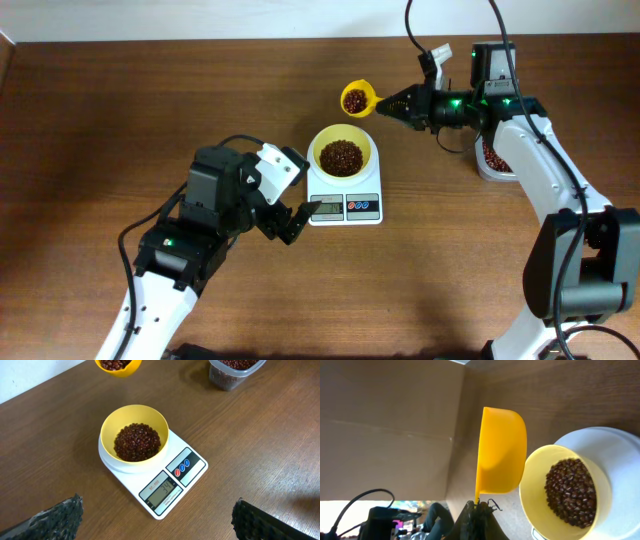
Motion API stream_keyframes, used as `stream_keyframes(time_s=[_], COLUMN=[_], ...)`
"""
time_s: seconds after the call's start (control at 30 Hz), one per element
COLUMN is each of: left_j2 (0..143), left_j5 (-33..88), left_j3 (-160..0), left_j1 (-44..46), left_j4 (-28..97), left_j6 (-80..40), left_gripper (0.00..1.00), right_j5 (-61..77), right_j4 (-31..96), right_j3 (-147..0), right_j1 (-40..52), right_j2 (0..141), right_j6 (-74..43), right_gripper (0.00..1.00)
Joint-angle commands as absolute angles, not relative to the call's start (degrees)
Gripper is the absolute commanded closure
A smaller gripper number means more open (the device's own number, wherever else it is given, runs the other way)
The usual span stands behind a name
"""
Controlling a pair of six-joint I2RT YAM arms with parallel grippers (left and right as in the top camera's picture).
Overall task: Scoop item into bowl and weigh 50g on scale
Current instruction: 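Carry the scoop over the yellow bowl on the scale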
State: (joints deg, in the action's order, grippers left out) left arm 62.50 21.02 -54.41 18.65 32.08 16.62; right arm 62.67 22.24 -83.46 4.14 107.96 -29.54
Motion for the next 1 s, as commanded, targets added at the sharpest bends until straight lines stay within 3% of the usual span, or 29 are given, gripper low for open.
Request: stream_keyframes(time_s=[0.0, 0.4, 0.97], left_j2=[62.67, 62.67, 62.67], left_j5=[21.23, 21.23, 21.23], left_j3=[-54.13, -54.13, -54.13], left_j1=[18.35, 18.35, 18.35], left_j4=[32.01, 32.01, 32.01], left_j6=[15.88, 15.88, 15.88], left_gripper=[0.01, 0.01, 0.01], right_j5=[60.58, 60.99, 60.75], right_j4=[22.09, 30.13, 31.09], right_j3=[-84.18, -84.16, -84.16], right_j1=[4.60, 6.04, 6.09], right_j2=[108.18, 108.18, 108.18], right_j6=[-25.82, -6.68, 17.85], right_gripper=[0.96, 0.96, 0.96])
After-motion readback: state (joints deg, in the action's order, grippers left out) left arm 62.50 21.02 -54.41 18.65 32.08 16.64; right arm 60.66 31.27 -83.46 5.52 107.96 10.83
